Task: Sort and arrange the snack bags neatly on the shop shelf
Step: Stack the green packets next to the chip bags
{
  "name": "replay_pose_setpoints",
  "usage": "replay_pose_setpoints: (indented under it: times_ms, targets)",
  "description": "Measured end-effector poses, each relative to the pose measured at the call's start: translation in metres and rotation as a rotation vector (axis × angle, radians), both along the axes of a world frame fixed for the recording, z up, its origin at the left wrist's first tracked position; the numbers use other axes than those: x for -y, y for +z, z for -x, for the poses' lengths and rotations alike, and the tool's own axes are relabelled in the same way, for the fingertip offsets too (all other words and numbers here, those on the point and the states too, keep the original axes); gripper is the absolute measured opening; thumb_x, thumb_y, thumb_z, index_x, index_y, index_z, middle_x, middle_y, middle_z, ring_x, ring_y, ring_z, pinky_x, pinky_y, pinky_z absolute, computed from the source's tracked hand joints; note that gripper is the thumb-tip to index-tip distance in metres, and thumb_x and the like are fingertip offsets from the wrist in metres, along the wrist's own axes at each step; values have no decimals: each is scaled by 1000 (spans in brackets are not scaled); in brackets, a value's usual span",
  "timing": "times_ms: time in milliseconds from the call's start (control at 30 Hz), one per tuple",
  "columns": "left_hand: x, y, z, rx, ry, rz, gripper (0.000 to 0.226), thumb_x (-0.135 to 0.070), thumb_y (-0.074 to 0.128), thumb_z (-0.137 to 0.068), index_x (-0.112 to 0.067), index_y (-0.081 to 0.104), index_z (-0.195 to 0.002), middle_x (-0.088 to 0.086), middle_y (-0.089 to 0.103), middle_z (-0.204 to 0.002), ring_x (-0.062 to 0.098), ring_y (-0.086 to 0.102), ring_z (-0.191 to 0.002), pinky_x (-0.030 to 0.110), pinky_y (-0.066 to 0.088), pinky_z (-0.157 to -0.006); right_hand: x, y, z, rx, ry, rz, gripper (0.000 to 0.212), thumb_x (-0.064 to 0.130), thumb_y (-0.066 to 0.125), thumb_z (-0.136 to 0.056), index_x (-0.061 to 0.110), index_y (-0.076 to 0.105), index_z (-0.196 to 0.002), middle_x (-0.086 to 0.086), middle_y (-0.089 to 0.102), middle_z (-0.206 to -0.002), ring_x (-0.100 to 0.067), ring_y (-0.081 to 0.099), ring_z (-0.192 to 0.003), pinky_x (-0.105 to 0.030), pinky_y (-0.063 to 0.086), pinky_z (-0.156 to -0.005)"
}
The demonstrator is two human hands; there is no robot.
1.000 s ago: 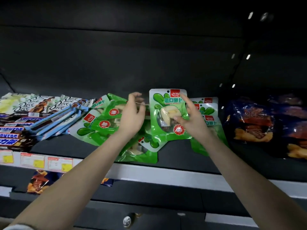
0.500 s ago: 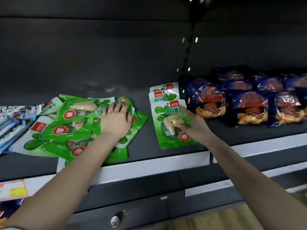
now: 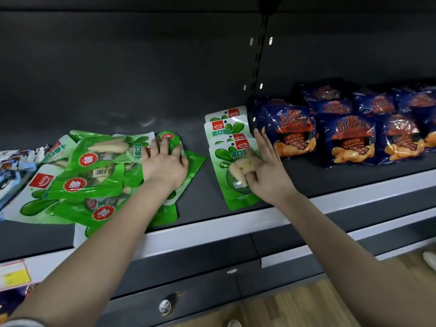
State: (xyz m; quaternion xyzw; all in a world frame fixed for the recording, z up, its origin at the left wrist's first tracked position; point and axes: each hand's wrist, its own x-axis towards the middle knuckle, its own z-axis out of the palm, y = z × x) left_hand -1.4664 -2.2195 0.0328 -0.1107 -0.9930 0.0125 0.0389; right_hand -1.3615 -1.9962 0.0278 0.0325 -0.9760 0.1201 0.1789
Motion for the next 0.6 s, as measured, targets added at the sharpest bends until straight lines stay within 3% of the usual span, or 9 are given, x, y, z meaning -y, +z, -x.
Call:
replay_pose_setpoints:
  times_ms: [100,233,600]
  targets:
    - [0,-2,-1,-8,-4,-3,50,-42,19,-96,-33,29,-144,6,6,-159,31,3,-145,50,4,-116,2,2,-2,-34,76,-67,58,27,45,-92,21,30,-147,-7,5,-159,-26,-3,-146,-49,0,-117]
    - [1,-2,-1,-15,-6,-12,50,-42,20,-96,-35,29,-144,6,7,-159,31,3,-145,50,3,-116,5,-1,2,133,60,-203,55,52,36,-94,39,23,-146,-4,6,-159,-27,-2,-146,-50,-5,-115]
    - [0,-2,-2,-18,-9,-21,50,-43,20,-96,-35,29,-144,6,7,-159,30,3,-145,50,3,-116,10,2,5,329,-14,-299,65,62,23,-91,39,4,-149,-13,-4,-158,-32,-8,-145,-47,-6,-114]
